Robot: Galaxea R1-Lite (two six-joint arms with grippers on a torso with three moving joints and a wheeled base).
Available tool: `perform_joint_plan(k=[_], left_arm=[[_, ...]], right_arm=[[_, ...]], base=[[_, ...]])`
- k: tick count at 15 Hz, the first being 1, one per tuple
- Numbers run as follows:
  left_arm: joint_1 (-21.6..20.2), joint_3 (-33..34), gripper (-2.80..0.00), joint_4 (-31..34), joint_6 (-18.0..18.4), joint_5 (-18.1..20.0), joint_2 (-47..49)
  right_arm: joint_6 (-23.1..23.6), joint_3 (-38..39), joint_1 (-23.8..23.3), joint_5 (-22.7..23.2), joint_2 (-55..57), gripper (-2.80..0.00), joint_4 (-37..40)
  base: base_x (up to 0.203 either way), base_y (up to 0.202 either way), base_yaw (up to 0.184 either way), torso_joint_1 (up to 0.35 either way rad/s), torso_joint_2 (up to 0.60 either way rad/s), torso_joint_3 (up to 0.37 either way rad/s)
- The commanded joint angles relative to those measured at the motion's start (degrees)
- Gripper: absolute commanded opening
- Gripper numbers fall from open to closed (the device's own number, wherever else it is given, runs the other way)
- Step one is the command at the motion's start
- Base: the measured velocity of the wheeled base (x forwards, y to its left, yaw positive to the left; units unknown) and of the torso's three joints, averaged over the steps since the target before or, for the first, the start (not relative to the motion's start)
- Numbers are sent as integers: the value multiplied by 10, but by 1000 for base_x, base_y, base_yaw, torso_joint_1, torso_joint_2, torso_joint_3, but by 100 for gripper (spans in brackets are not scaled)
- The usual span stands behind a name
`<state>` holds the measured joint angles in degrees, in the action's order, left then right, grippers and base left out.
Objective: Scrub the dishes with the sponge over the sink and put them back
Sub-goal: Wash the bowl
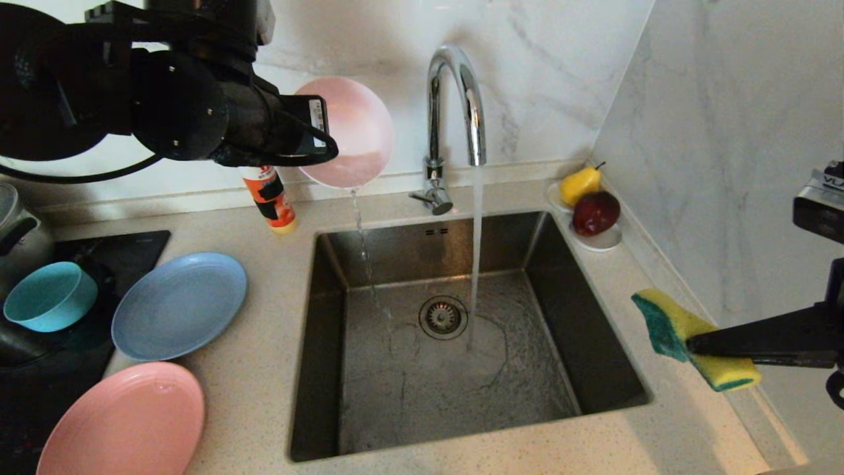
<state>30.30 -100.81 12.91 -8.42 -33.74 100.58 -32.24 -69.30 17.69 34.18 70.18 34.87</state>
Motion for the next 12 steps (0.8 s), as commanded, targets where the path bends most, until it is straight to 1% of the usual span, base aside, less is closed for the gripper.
perform_joint_plan(k=[1, 3, 4, 5, 6, 9, 12], left_arm=[[-26, 49, -280, -157, 12, 105, -11], [-42, 126, -280, -298, 27, 182, -16], [-49, 160, -280, -361, 35, 214, -17], [-53, 187, -280, -404, 43, 237, -16], [-56, 205, -280, -434, 48, 248, -15], [-65, 228, -280, -452, 47, 253, -16], [-67, 261, -280, -509, 44, 269, -24]], right_arm=[[-2, -3, 1, 2, 10, -280, -5], [-2, -1, 3, 6, 13, -280, -13], [-2, -1, 3, 6, 15, -280, -13], [-2, -2, 3, 6, 17, -280, -13], [-2, -2, 3, 6, 19, -280, -15], [-2, -2, 3, 13, 23, -280, -22], [-2, -2, 3, 18, 26, -280, -23]], base=[[0, 0, 0, 0, 0, 0], [0, 0, 0, 0, 0, 0], [0, 0, 0, 0, 0, 0], [0, 0, 0, 0, 0, 0], [0, 0, 0, 0, 0, 0], [0, 0, 0, 0, 0, 0], [0, 0, 0, 0, 0, 0]])
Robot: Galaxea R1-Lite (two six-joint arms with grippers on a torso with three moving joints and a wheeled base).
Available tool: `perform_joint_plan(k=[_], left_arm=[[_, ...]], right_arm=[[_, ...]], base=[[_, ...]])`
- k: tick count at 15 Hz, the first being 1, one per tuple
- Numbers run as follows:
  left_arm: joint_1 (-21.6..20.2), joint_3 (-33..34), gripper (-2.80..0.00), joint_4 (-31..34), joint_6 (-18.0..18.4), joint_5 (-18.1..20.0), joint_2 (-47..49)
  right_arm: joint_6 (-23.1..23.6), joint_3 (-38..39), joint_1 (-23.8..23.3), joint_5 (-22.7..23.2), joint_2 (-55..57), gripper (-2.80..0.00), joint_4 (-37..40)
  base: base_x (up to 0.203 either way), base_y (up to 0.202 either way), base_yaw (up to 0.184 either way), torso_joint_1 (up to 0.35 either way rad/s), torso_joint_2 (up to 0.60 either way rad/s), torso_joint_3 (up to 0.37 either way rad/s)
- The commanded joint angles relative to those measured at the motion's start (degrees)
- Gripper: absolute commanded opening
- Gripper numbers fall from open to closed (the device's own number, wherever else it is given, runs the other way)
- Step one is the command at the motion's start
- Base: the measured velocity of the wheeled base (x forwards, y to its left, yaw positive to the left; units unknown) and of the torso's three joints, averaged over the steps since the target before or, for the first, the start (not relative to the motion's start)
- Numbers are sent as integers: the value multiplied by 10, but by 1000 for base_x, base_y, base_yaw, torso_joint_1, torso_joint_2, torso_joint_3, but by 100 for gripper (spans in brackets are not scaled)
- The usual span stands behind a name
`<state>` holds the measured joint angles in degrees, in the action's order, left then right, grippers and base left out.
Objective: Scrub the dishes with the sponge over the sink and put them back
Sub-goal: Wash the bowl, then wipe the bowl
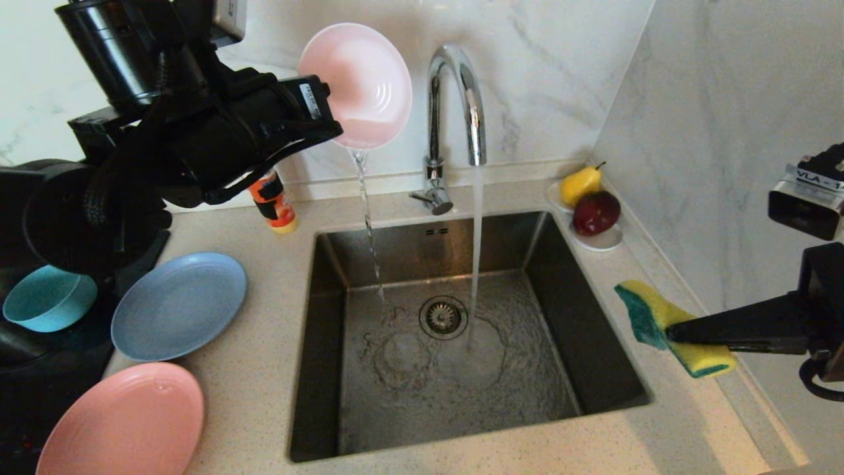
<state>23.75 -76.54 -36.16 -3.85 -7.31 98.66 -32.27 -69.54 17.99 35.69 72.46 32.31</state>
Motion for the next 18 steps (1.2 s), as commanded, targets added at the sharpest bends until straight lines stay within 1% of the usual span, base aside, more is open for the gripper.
perform_joint_plan(k=[1, 7, 8, 9, 11, 12, 13, 16, 17, 18], left_arm=[[-1, 34, -280, -31, -2, 14, -9], [-1, 53, -280, -57, -2, 28, -23], [-1, 65, -280, -62, -3, 38, -26], [-1, 73, -280, -64, -3, 38, -25], [-1, 88, -280, -54, -5, 32, -18], [-5, 97, -280, -37, -5, 30, -16], [-6, 101, -280, -13, -5, 29, -22], [-6, 104, -280, 202, -32, 33, -68], [-5, 106, -280, 255, -39, 35, -79], [-4, 116, -280, 300, -42, 36, -85]], right_arm=[[-2, 1, 0, 3, 2, -280, 3], [-3, 2, 0, 3, 1, -280, 3], [-3, 4, 1, 3, 3, -280, 3], [-3, 5, 0, 3, 5, -280, 3], [-3, 3, 0, 2, 1, -280, 3], [-3, 2, 0, 3, 0, -280, 4], [-2, 2, 2, 4, -5, -280, 3], [-2, 2, 14, 30, -13, -280, 5], [-3, 1, 20, 31, -13, -280, 6], [-3, 0, 38, 31, -11, -280, 6]], base=[[0, 0, 0, 0, 0, 0], [0, 0, 0, 0, 0, 0], [0, 0, 0, 0, 0, 0], [0, 0, 0, 0, 0, 0], [0, 0, 0, 0, 0, 0], [0, 0, 0, 0, 0, 0], [0, 0, 0, 0, 0, 0], [0, 0, 0, 0, 0, 0], [0, 0, 0, 0, 0, 0], [0, 0, 0, 0, 0, 0]])
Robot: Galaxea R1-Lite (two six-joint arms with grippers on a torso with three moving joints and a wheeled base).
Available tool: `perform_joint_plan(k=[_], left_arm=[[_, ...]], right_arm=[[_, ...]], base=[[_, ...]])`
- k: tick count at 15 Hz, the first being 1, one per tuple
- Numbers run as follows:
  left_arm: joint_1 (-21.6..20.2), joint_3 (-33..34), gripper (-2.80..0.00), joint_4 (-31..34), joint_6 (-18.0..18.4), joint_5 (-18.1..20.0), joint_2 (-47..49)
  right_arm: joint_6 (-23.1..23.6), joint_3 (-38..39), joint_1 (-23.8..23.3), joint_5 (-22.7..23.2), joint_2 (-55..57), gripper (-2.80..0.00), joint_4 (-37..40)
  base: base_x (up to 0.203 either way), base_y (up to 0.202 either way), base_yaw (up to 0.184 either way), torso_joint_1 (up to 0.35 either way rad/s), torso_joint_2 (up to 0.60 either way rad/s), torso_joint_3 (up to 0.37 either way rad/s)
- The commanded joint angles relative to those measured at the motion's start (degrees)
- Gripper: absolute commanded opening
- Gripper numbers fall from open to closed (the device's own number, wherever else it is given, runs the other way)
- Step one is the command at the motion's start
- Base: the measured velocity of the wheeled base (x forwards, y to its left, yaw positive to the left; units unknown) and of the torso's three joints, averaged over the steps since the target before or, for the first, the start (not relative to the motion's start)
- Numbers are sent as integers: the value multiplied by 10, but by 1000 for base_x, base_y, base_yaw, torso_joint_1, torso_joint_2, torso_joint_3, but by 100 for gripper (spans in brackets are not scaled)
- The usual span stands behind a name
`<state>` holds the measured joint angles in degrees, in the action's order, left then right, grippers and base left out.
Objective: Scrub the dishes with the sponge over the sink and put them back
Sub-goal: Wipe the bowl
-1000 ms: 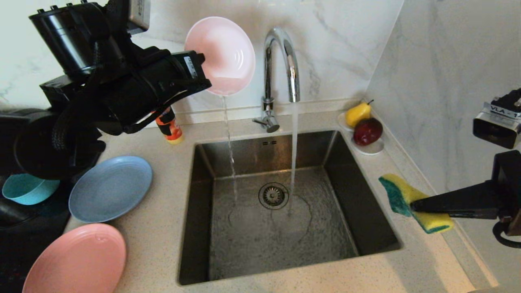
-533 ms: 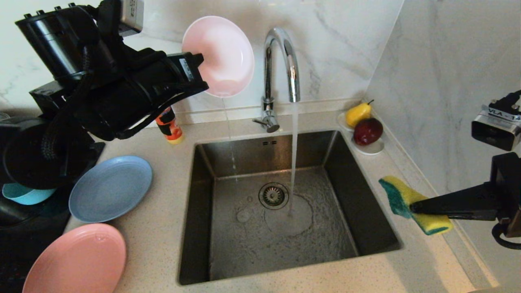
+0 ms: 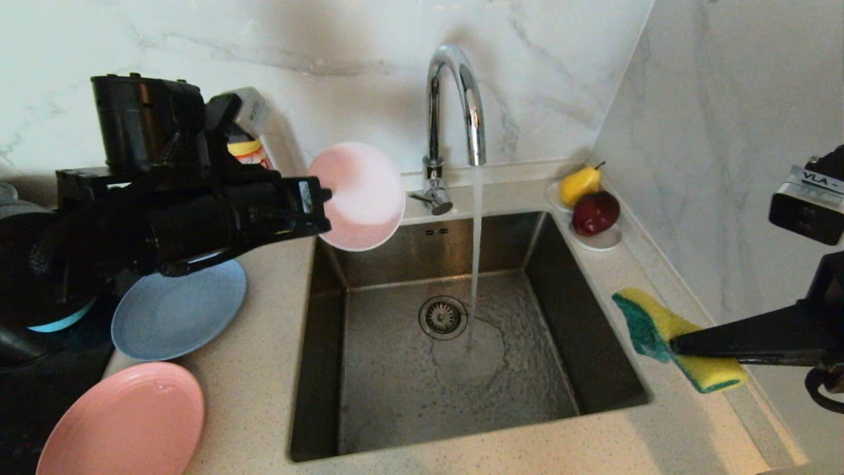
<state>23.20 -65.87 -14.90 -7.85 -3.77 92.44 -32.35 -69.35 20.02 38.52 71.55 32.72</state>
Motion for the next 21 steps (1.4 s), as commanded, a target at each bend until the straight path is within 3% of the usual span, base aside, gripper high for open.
perform_joint_plan(k=[1, 7, 11, 17, 21], left_arm=[[7, 33, -280, 111, -4, 1, -28], [85, 65, -280, 123, -40, -20, -34], [135, 69, -280, 112, -53, -84, 1], [195, 87, -280, 11, -101, -202, 57], [222, 104, -280, -43, -103, -259, 60]], right_arm=[[-2, -2, 36, 3, 2, -280, 3], [-6, -51, 168, -1, 77, -280, 11], [-6, -85, 232, -23, 139, -280, 10], [-6, -145, 269, -37, 226, -280, 10], [-8, -188, 270, -50, 279, -280, 11]], base=[[0, 0, 0, 0, 0, 0], [0, 0, 0, 0, 0, 0], [0, 0, 0, 0, 0, 0], [0, 0, 0, 0, 0, 0], [0, 0, 0, 0, 0, 0]])
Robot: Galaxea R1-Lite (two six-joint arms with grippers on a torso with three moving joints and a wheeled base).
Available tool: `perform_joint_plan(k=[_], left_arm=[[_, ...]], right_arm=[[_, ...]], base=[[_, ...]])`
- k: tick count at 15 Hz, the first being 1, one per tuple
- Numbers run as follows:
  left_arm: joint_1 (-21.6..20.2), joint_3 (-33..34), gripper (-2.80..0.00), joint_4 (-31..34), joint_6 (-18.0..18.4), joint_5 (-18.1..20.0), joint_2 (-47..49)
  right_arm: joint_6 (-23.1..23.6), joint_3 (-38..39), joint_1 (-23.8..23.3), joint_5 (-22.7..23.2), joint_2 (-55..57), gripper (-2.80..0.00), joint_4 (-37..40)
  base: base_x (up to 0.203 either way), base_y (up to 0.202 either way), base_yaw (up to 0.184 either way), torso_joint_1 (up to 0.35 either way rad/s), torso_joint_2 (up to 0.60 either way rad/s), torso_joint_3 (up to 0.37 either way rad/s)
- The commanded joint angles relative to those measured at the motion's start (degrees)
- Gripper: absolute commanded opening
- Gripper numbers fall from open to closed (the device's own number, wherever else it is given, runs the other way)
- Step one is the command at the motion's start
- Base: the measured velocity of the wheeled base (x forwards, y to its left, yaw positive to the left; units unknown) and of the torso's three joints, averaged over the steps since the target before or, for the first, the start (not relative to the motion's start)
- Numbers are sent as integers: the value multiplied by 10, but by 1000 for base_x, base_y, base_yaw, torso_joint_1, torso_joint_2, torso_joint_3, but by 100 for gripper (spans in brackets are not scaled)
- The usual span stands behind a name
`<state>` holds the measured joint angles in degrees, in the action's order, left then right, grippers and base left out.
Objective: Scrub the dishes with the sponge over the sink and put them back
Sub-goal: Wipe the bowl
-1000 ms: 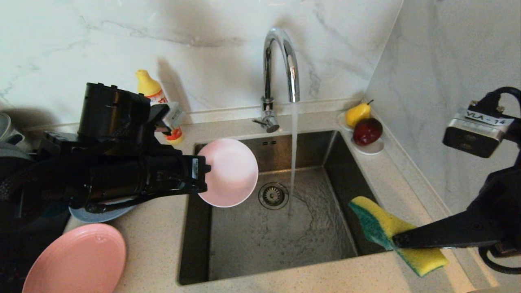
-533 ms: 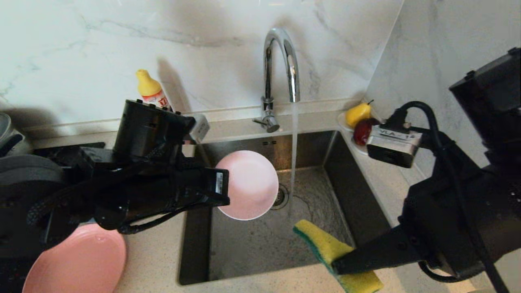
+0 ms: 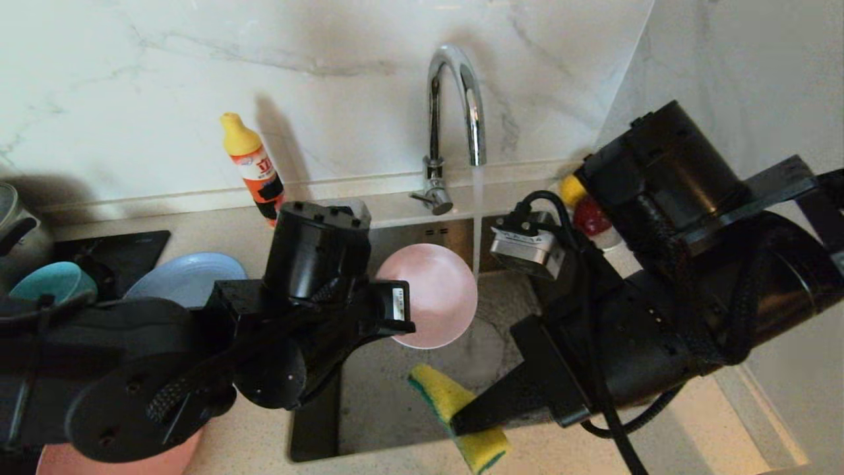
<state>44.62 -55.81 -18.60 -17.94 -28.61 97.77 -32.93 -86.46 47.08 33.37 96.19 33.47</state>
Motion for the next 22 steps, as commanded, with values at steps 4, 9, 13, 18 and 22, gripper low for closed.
perform_joint_plan(k=[4, 9, 13, 18, 22], left_arm=[[8, 12, -280, -9, -2, -11, -5], [8, 49, -280, -41, -3, -7, -22], [8, 59, -280, -64, -2, -7, -23], [14, 64, -280, -65, -2, -4, -24], [20, 73, -280, -65, 0, 0, -35]], right_arm=[[-3, -41, -21, -6, 58, -280, 4], [-3, -55, -38, -6, 75, -280, 2], [-2, -64, -47, -6, 84, -280, -1], [-2, -81, -53, -6, 97, -280, -2], [-2, -101, -64, -5, 104, -280, -2]], base=[[0, 0, 0, 0, 0, 0], [0, 0, 0, 0, 0, 0], [0, 0, 0, 0, 0, 0], [0, 0, 0, 0, 0, 0], [0, 0, 0, 0, 0, 0]])
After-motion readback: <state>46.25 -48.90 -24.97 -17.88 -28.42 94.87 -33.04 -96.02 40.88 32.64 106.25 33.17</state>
